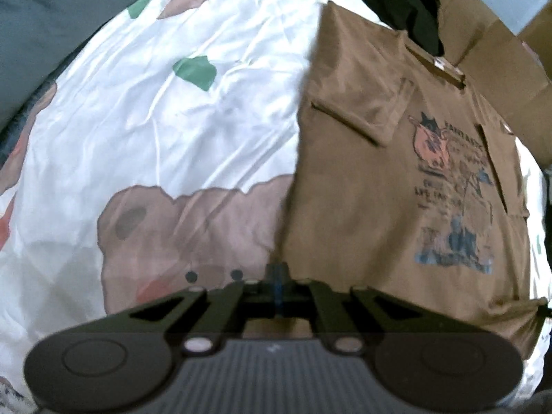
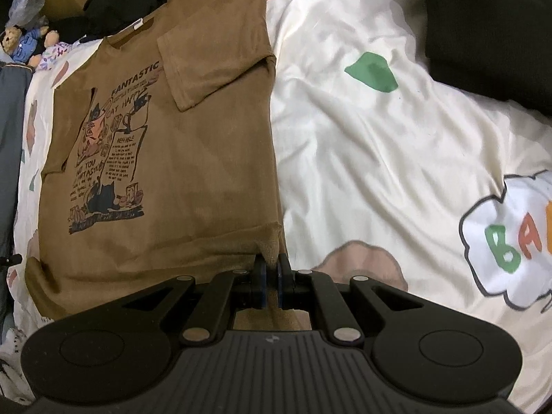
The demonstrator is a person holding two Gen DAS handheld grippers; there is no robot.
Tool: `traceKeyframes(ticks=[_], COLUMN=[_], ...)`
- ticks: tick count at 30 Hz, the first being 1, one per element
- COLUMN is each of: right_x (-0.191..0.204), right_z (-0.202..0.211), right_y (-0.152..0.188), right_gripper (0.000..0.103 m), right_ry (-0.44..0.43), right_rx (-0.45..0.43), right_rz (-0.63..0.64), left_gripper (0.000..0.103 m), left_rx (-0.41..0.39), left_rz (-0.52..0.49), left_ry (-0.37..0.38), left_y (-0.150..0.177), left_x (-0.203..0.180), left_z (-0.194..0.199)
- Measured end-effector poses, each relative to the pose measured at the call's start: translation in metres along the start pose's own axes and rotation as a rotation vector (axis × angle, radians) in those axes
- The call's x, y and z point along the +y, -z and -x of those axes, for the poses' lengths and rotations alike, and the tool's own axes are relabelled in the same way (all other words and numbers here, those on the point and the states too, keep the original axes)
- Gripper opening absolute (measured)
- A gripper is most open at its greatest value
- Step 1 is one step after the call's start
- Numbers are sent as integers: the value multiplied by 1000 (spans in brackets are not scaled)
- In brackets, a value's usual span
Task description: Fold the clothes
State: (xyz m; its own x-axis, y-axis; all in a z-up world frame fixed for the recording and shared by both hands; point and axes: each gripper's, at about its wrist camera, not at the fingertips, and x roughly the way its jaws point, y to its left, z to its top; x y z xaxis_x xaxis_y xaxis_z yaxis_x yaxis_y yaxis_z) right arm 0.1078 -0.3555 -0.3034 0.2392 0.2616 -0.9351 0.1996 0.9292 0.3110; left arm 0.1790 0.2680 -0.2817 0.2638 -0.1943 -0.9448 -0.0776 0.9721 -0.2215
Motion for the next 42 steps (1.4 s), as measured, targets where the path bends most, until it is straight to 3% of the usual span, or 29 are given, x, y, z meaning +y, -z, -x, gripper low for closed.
traceKeyframes(ticks=[3, 6, 10, 16, 21, 33, 42], right_x=[0, -4, -7, -9, -9, -11, -11], right_z=[-6, -11, -11, -6, -5, -2, -3], right_y=[-3, -5, -5, 0, 4, 17, 22], right_gripper=[6, 7, 16, 38, 38, 45, 45], right_ry=[2, -1, -3, -13, -9, 4, 21], right_rx=[11, 33, 38, 25, 34, 54, 97], right_rz=[3, -27, -38, -40, -44, -56, -50], left_gripper=[2, 13, 19, 34, 39, 40, 40], left_rx=[23, 37, 37, 22, 20, 16, 100], left_rz=[-5, 3, 6, 3, -12, -13, -70], left_ry=[14, 21, 10, 1, 2, 9, 17], left_y=[2, 8, 13, 17, 21, 37, 50], left_x=[-2, -3, -2, -1, -1, 0, -1], left_z=[-9, -13, -17, -7, 3, 17, 1])
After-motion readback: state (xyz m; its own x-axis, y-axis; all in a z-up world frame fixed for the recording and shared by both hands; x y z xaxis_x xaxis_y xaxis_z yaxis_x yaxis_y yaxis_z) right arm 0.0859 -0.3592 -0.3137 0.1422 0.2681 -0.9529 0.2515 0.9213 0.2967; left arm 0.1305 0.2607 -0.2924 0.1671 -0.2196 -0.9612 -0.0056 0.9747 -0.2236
